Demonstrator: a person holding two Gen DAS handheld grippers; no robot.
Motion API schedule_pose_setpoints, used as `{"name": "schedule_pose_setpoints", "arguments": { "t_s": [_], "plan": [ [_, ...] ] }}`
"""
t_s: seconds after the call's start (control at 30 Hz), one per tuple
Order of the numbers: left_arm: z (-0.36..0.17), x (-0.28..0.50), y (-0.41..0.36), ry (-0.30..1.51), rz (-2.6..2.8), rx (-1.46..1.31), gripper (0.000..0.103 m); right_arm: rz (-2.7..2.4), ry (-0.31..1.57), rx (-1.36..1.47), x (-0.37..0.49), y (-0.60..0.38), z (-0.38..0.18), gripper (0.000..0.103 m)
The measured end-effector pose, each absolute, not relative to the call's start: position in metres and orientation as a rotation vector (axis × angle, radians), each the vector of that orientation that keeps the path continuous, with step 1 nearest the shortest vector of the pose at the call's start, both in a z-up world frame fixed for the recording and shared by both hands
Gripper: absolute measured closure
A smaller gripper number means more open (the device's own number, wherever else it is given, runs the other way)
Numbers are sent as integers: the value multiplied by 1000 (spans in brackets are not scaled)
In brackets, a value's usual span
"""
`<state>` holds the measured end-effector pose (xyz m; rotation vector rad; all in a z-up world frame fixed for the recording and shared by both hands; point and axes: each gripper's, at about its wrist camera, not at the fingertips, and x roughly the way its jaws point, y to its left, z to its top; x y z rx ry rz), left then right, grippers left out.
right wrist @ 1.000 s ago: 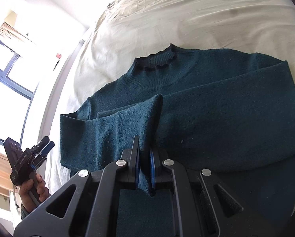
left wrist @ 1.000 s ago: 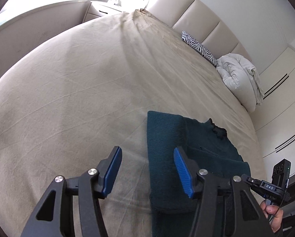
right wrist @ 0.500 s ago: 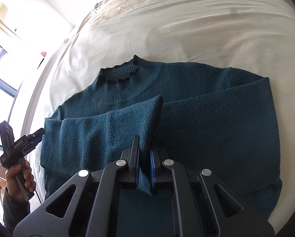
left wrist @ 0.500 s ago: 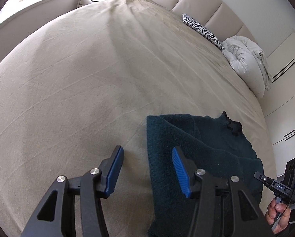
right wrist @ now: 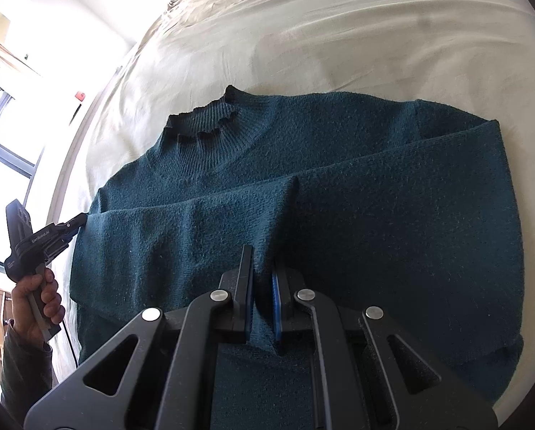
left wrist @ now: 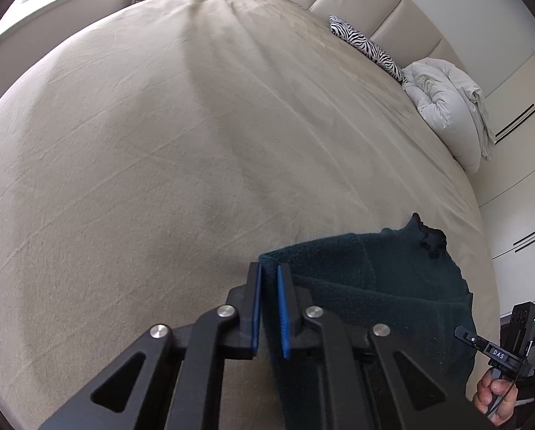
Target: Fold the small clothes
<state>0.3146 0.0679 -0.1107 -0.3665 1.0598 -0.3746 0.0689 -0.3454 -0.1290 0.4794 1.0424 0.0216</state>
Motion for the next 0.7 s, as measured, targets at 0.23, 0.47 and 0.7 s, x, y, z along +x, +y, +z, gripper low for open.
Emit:
{"name": "schedule_pose_setpoints", "arguments": {
  "t_s": [0.23, 0.47, 0.7],
  "plan": [
    [-105, 308, 75, 1007, -341, -370, 96, -3, 1039, 451, 75, -341, -127, 96],
    [-115, 304, 72, 986, -312, -390, 96, -33, 1041, 437, 86, -340, -129, 96],
    [-112, 301, 74, 969, -310, -390, 96, -35, 1010, 409, 82, -336, -113, 96]
  ]
}}
